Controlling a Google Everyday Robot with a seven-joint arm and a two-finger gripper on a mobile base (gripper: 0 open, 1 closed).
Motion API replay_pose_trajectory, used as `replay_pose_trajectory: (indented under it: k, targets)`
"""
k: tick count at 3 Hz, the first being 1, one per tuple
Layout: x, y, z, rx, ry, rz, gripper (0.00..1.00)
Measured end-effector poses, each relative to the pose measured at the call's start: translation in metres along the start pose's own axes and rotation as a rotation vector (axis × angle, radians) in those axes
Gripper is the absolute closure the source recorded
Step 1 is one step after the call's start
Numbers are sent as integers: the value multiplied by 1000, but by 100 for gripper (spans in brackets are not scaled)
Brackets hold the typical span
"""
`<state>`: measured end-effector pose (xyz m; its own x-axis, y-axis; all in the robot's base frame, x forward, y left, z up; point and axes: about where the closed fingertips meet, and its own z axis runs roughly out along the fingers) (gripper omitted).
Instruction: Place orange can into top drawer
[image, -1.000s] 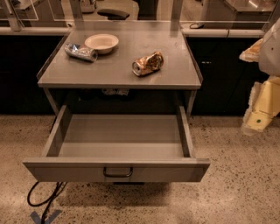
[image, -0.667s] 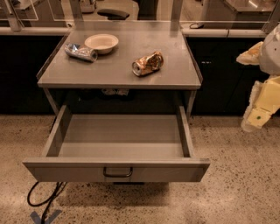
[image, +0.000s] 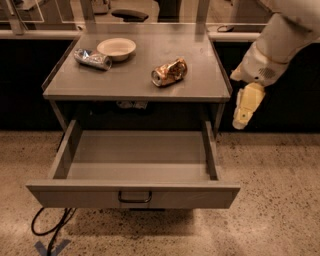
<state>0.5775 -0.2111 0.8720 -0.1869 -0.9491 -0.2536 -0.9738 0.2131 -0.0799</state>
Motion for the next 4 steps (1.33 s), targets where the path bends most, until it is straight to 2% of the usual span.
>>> replay_pose_trajectory:
  k: [1, 2, 3, 4]
  targets:
    - [-27, -60, 65, 26, 106, -15, 0]
    - [-58, -107, 102, 143, 165, -45, 0]
    - [-60, -119, 101, 187, 158, -53, 0]
    - [-72, -117, 85, 165, 177, -85, 0]
